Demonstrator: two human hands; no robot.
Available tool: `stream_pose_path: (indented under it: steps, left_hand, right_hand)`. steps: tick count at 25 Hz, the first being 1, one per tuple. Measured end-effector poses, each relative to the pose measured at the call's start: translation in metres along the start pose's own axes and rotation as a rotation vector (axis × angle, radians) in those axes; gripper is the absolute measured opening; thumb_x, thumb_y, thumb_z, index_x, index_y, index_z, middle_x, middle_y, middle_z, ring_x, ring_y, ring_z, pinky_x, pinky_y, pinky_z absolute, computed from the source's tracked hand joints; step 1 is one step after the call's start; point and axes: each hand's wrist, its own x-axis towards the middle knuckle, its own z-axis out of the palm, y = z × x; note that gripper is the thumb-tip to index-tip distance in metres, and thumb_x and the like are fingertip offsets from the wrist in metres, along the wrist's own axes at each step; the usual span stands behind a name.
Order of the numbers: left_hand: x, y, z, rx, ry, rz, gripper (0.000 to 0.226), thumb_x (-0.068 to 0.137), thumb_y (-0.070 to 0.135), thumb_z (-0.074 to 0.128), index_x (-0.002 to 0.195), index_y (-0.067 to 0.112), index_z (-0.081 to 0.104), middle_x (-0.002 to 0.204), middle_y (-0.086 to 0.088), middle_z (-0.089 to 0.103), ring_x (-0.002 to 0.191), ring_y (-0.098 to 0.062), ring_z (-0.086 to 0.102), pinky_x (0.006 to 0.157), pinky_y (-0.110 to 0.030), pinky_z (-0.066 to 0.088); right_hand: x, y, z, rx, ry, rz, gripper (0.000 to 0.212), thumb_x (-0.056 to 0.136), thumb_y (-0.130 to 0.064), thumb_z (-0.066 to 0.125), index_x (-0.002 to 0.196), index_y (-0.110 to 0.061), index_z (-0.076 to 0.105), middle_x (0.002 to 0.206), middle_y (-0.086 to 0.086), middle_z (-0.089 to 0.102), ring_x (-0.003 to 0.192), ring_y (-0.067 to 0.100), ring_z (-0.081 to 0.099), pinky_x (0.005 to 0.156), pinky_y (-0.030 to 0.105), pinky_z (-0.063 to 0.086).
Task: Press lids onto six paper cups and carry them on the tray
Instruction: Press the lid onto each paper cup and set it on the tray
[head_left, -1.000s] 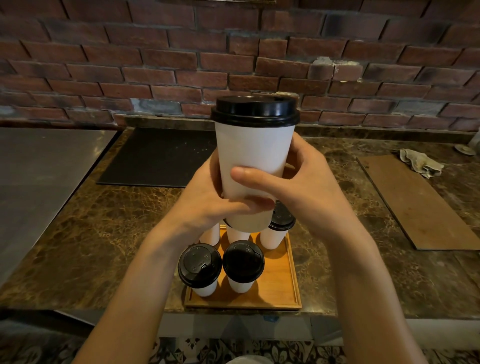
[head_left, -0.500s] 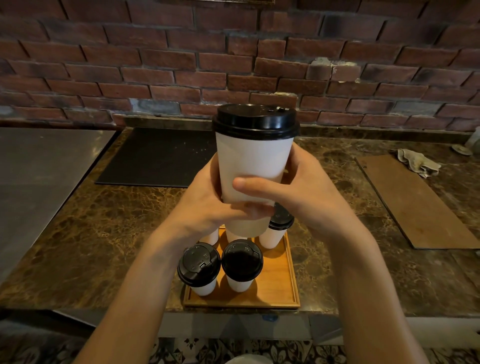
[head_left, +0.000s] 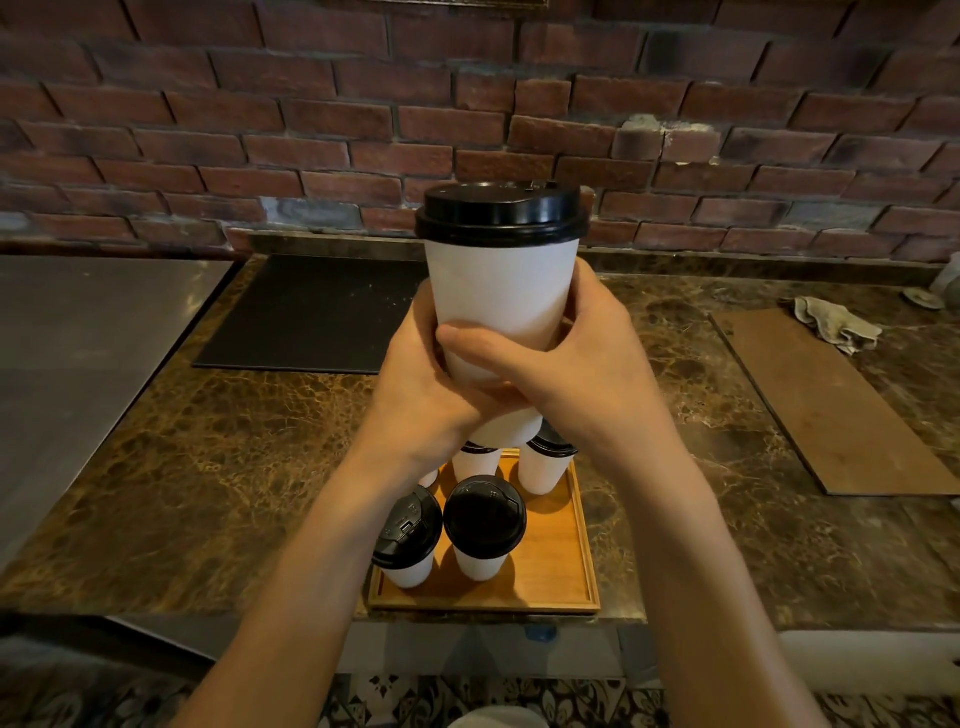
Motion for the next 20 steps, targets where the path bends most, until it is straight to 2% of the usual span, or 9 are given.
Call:
stream_pose_path:
  steps: [3,5,10,12,15,18,20]
  left_hand:
    - [-0.001,-0.005,0.002,0.042,0.006,0.021,0.069,0.062,0.007,0.082,0.113,0.036,0.046,0.1,0.027,0.062,0.099,0.015,0.058,0.07,-0.002,0.047]
    - [-0.001,-0.009,0.002,0.051,0.011,0.017,0.067,0.066,0.002,0.08,0.112,0.037,0.046,0.1,0.024,0.063,0.1,0.012,0.059,0.071,-0.004,0.047]
    - [-0.001,-0.011,0.0,0.055,-0.027,0.003,0.071,0.065,0.005,0.08,0.119,0.035,0.044,0.11,0.015,0.06,0.103,0.008,0.058,0.074,-0.006,0.048]
    - [-0.001,-0.008,-0.003,0.068,-0.074,0.012,0.075,0.059,0.012,0.084,0.117,0.038,0.043,0.109,0.022,0.06,0.105,0.011,0.056,0.073,-0.005,0.047]
    - [0.002,-0.002,-0.009,0.099,-0.14,0.008,0.08,0.057,0.013,0.084,0.118,0.042,0.041,0.106,0.04,0.056,0.107,0.015,0.053,0.073,-0.003,0.046]
    - [0.003,0.001,-0.014,0.107,-0.18,-0.014,0.08,0.055,0.022,0.083,0.119,0.044,0.041,0.109,0.035,0.057,0.109,0.011,0.054,0.076,-0.006,0.047]
    - [0.004,0.003,-0.016,0.097,-0.201,-0.035,0.077,0.053,0.022,0.083,0.117,0.044,0.043,0.107,0.031,0.059,0.107,0.01,0.055,0.075,-0.006,0.048]
  right_hand:
    - [-0.002,0.002,0.005,-0.047,0.053,-0.002,0.083,0.063,-0.051,0.083,0.133,-0.027,0.046,0.115,-0.014,0.057,0.104,0.001,0.056,0.081,0.028,0.056]
    - [-0.004,0.003,0.007,-0.082,0.096,-0.012,0.089,0.062,-0.053,0.082,0.137,-0.027,0.042,0.117,-0.016,0.055,0.105,0.001,0.055,0.084,0.029,0.055]
    - [-0.006,0.003,0.007,-0.127,0.124,-0.026,0.093,0.058,-0.063,0.075,0.137,-0.028,0.041,0.115,-0.019,0.054,0.103,-0.001,0.054,0.083,0.029,0.055]
    - [-0.006,0.003,0.005,-0.105,0.118,-0.029,0.094,0.055,-0.065,0.073,0.136,-0.029,0.041,0.116,-0.019,0.055,0.106,0.0,0.055,0.084,0.032,0.056]
    - [-0.006,0.002,0.001,-0.033,0.104,-0.044,0.087,0.056,-0.061,0.077,0.13,-0.033,0.043,0.114,-0.021,0.056,0.104,-0.002,0.056,0.082,0.028,0.057]
    - [-0.005,0.001,-0.003,0.013,0.073,-0.064,0.079,0.059,-0.055,0.082,0.125,-0.038,0.044,0.111,-0.023,0.057,0.103,-0.008,0.055,0.078,0.021,0.056]
    - [-0.004,0.001,-0.006,0.043,0.035,-0.065,0.075,0.062,-0.048,0.085,0.125,-0.037,0.045,0.113,-0.021,0.058,0.104,-0.007,0.056,0.079,0.021,0.057]
